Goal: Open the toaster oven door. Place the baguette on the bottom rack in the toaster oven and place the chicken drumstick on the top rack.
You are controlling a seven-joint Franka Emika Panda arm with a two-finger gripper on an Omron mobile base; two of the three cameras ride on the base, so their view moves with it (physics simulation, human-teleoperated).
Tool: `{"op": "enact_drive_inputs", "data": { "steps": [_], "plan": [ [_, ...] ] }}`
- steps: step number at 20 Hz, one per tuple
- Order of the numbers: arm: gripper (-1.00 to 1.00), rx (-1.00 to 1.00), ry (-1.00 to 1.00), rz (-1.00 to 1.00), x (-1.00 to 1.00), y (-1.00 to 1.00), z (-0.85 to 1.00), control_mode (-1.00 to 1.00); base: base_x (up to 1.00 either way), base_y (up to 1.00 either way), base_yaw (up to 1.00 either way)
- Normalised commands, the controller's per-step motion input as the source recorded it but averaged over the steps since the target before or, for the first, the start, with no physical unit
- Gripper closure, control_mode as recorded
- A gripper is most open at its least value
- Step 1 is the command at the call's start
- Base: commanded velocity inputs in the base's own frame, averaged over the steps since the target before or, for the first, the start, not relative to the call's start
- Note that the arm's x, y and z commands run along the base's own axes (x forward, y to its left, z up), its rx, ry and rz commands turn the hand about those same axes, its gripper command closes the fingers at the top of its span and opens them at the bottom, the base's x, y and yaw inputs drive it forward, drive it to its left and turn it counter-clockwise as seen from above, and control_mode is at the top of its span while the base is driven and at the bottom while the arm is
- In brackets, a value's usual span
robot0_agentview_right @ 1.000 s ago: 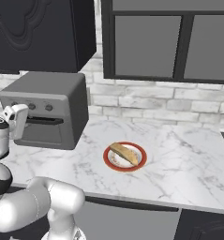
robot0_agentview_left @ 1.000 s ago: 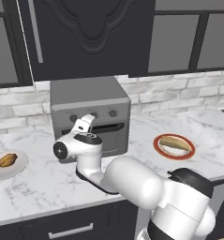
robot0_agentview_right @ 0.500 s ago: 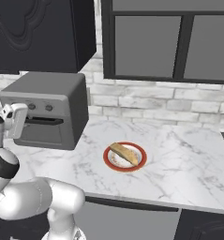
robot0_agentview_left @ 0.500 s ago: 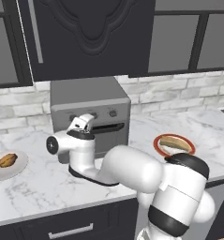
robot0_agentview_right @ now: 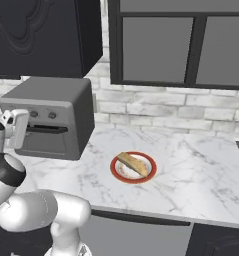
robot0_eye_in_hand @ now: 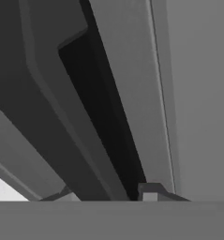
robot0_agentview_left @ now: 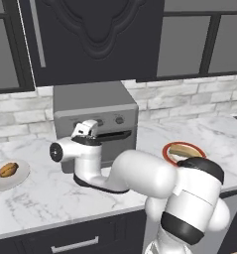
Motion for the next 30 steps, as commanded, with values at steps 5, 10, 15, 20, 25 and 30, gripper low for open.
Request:
{"op": "enact_drive_inputs", "data": {
  "steps": [5, 10, 15, 20, 25, 30],
  "plan": [
    [1.00, -0.01, 0.03, 0.16, -0.12, 0.23, -0.94, -1.00, 0.00, 0.00, 0.00],
    [1.00, -0.02, 0.08, 0.17, -0.21, 0.21, -0.94, -1.00, 0.00, 0.00, 0.00],
    [1.00, -0.05, 0.13, 0.12, -0.30, 0.25, -0.94, -1.00, 0.00, 0.00, 0.00],
    [1.00, -0.07, 0.13, 0.06, -0.35, 0.29, -0.94, -1.00, 0.00, 0.00, 0.00],
    [1.00, -0.09, 0.12, 0.05, -0.38, 0.30, -0.94, -1.00, 0.00, 0.00, 0.00],
    [1.00, -0.09, 0.11, 0.06, -0.43, 0.27, -0.94, -1.00, 0.00, 0.00, 0.00]
  ]
}}
